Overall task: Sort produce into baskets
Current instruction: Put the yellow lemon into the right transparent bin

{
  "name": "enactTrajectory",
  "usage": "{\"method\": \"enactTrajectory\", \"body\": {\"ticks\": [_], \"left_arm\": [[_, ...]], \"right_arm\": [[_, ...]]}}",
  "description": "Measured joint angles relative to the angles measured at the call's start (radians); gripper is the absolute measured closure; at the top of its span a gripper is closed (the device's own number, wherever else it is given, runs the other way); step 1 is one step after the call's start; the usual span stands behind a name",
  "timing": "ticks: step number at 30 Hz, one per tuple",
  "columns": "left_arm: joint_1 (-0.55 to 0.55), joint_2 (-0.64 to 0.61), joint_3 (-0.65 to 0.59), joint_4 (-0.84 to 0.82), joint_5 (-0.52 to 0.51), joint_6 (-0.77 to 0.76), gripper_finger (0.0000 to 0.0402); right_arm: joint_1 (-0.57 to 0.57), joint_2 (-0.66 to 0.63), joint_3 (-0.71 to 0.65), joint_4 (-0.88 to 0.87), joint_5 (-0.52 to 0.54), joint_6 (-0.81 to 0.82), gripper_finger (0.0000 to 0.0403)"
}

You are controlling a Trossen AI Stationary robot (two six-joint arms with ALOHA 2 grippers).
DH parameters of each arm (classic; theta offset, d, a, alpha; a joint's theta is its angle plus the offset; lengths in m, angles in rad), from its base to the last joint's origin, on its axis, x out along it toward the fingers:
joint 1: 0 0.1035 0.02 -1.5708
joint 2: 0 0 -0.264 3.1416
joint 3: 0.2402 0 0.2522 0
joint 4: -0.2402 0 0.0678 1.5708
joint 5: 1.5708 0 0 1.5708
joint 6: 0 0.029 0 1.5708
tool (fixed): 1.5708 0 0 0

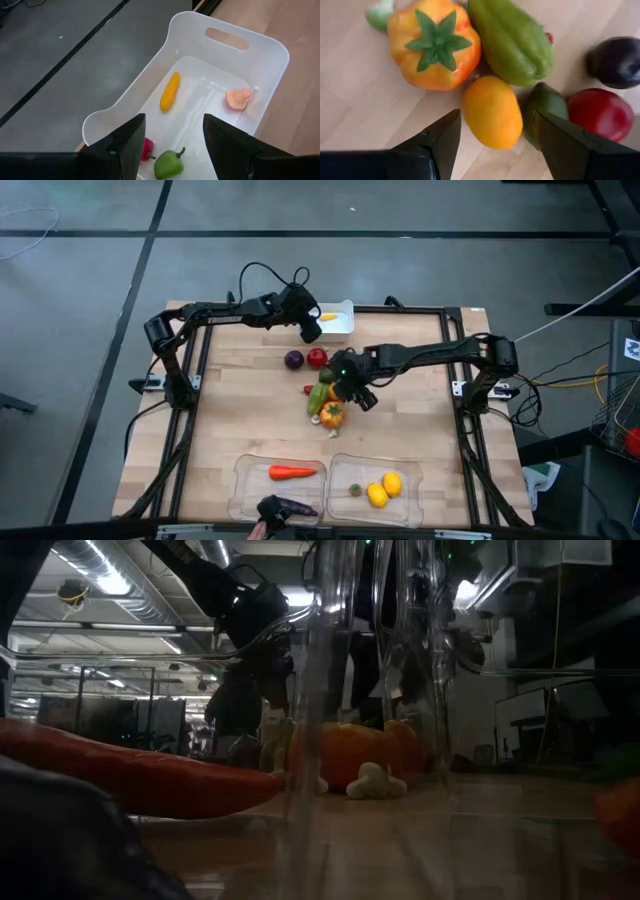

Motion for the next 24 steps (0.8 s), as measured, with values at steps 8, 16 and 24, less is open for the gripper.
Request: {"method": "enactTrajectory", "body": {"ticks": [8,16,24], "left_arm": [[0.000,0.000,0.000,0.000,0.000,0.001,0.0206],[0.000,0.000,0.000,0.000,0.000,0.000,0.0206],[0.000,0.000,0.000,0.001,0.000,0.001,0.0206]], "right_arm": [[0.000,0.098,0.000,0.020,0.064,-0.011,0.0155],[0.001,0.142,0.003,0.062,0.113,-0.023,0.0155],[0.000,0.142,0.003,0.043,0.106,-0.015,0.0156]]}}
